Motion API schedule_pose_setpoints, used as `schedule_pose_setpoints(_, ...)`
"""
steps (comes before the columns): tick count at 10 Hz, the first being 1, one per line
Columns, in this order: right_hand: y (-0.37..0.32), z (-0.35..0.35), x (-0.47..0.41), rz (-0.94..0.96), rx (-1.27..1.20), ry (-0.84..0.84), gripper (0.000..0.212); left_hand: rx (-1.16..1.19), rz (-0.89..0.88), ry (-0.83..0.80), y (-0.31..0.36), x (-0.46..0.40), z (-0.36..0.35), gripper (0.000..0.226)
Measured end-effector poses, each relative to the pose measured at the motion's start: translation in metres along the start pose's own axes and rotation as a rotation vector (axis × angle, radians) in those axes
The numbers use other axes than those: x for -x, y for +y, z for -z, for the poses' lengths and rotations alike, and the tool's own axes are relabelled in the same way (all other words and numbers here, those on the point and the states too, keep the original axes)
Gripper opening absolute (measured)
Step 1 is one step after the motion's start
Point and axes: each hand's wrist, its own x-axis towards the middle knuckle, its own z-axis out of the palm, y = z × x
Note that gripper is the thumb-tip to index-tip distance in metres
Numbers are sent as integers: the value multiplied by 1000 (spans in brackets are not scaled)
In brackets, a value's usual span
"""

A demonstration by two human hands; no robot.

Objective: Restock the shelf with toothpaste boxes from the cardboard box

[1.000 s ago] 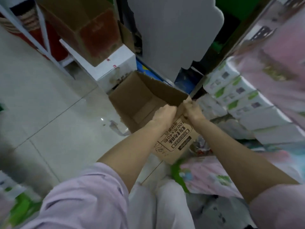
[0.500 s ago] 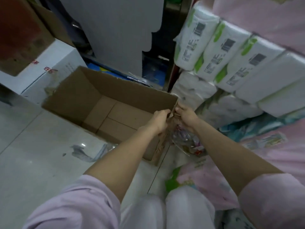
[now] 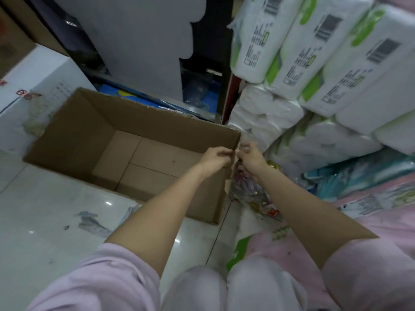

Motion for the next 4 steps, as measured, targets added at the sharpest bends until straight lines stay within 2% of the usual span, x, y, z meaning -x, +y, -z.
schedule_pose_setpoints(1, -13, 7, 18, -79, 65, -1, 8, -11, 55, 108, 11, 12, 13, 29)
schedule_pose_setpoints(2, -32, 19, 49, -137, 39, -46, 6, -33, 123, 181, 29, 39, 35, 23)
schedule_pose_setpoints(3, -65, 33, 90, -174, 31, -106, 8, 139, 167, 172, 68, 89, 59, 23)
schedule_pose_setpoints(4, -106, 52, 141, -198, -38, -156, 13, 521, 233, 196, 98, 161, 81, 22)
